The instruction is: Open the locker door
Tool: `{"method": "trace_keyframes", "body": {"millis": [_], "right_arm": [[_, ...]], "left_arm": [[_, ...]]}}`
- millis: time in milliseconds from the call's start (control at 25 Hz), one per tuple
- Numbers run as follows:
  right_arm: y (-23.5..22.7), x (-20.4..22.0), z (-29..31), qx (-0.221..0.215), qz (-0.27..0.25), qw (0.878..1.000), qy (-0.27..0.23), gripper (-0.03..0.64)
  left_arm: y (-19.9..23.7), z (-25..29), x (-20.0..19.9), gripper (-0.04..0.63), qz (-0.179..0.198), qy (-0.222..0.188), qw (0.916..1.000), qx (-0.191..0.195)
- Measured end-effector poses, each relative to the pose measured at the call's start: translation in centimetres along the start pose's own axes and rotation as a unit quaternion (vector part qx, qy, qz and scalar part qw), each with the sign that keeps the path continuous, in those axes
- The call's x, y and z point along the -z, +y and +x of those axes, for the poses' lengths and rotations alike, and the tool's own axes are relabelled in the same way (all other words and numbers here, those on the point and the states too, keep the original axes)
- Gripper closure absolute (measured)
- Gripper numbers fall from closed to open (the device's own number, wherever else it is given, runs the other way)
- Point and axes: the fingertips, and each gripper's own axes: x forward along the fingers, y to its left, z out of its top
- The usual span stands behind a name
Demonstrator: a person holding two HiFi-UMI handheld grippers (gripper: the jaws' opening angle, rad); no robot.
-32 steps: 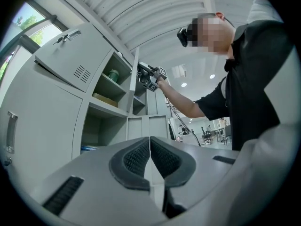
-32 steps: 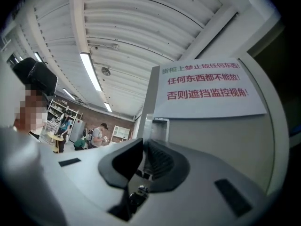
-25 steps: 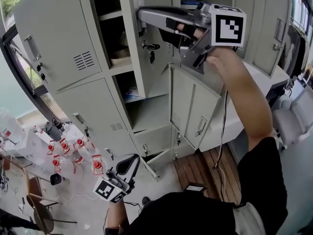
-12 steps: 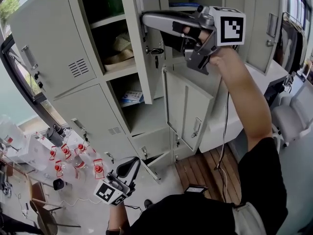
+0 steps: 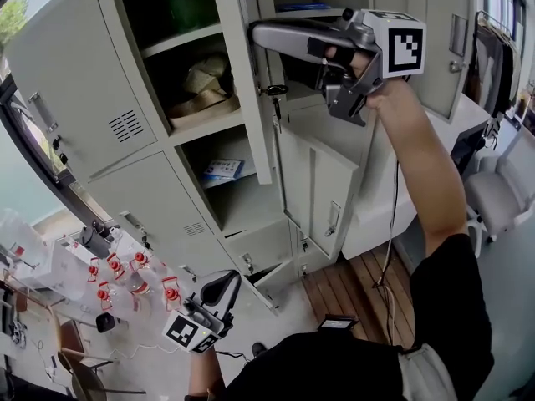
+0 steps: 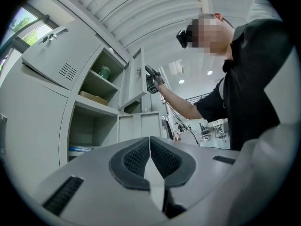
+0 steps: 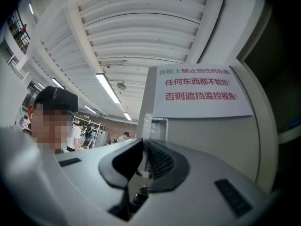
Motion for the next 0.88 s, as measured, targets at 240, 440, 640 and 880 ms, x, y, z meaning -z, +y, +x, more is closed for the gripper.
{"method": "trace_keyframes", "body": {"millis": [240,440,640,880], "right_arm": [[-1.3,0.4,-0.6,-0.013,0.015,1.0,-0.001,0.574],[-1.3,0.1,-2.1,-0.032,0.035,0.999,-0.014,0.574],[-1.4,-0.1,-3.5,-0.04,0.045,0.998,-0.02,0.574],[-1.8,-0.4,-5.7,-0.037,0.048,0.998,-0.032,0.578]], "left_arm": [[1.4,0.4,0.7,0.577,-0.009,0.004,0.9999,0.006],[0.8,1.1,1.0,0.577,-0.014,0.006,0.9998,0.015],[0.7,1.4,1.3,0.577,-0.019,0.008,0.9996,0.021],[0.7,1.8,1.3,0.577,-0.019,0.009,0.9994,0.026]]}}
